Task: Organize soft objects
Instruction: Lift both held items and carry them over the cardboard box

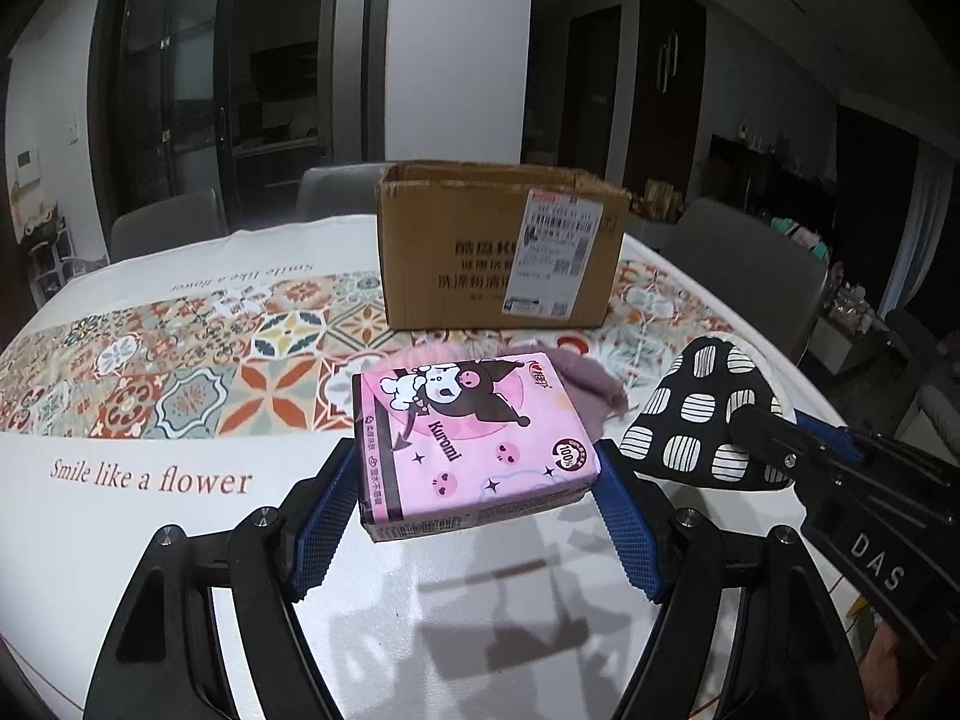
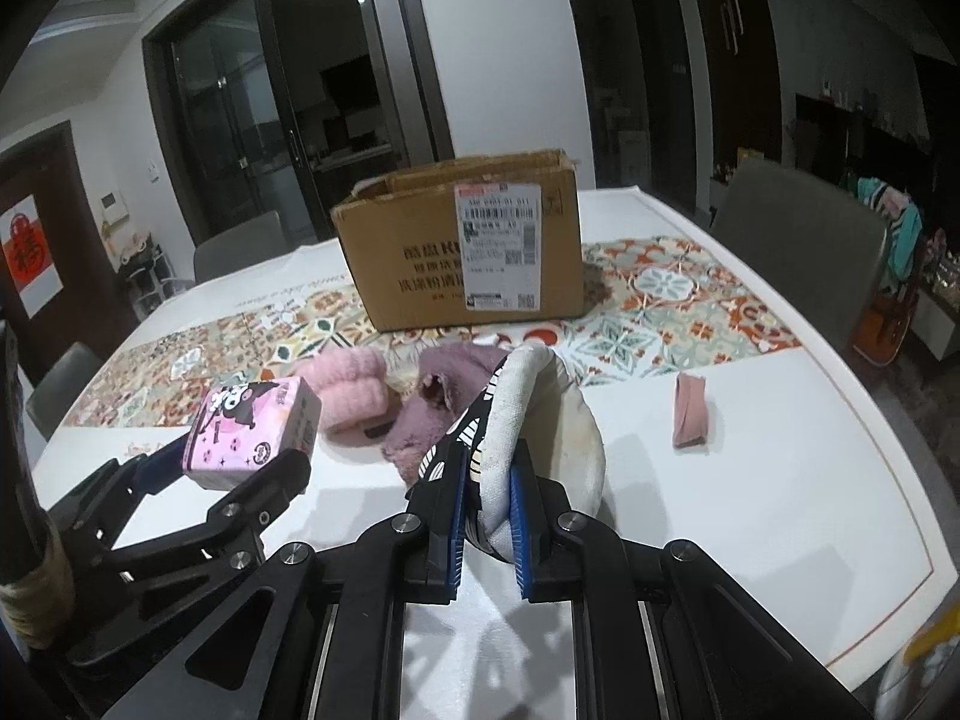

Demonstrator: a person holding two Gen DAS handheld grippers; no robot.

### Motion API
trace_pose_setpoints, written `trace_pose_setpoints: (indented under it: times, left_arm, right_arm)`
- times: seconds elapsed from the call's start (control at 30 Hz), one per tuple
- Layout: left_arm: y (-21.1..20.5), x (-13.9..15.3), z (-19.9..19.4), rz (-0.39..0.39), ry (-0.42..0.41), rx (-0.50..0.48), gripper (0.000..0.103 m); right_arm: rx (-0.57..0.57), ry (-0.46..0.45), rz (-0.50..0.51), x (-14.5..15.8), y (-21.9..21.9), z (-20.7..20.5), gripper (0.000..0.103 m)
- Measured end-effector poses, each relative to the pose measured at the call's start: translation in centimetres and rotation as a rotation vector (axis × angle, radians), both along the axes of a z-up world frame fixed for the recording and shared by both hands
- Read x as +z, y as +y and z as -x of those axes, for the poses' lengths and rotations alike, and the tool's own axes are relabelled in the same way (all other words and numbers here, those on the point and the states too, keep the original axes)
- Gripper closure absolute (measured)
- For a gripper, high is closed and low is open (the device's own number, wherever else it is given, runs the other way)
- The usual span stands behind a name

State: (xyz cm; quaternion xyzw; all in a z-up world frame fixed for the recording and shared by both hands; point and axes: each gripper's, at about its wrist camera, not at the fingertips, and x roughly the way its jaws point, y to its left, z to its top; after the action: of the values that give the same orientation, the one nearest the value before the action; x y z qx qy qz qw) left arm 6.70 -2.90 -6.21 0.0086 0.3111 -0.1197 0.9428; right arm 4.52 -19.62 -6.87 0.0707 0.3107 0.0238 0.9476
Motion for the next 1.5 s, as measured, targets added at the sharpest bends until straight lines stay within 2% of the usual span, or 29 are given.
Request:
trace_pose_setpoints:
  times: [0.17, 0.57, 0.9, 1.2, 1.5]
  left_arm:
    - [0.6, 1.8, -0.3, 0.023, -0.043, -0.01, 0.027]
    - [0.6, 5.9, -3.0, -0.004, -0.18, -0.005, 0.027]
    - [-0.1, 8.2, -6.8, 0.0, -0.225, -0.016, 0.027]
    - [-0.8, 9.7, -9.6, -0.031, -0.265, -0.033, 0.027]
    - [-1.2, 11.0, -12.5, -0.066, -0.315, -0.035, 0.027]
  right_arm:
    - [0.001, -0.054, 0.018, 1.3, 0.8, 0.3, 0.089]
    - [-0.021, -0.205, 0.038, 5.2, 0.9, -2.0, 0.089]
    - [-0.044, -0.307, 0.053, 8.0, 0.4, -4.6, 0.089]
    - [-0.038, -0.37, 0.085, 10.0, 0.3, -6.9, 0.089]
    - [-0.015, -0.393, 0.089, 11.0, 0.2, -9.9, 0.089]
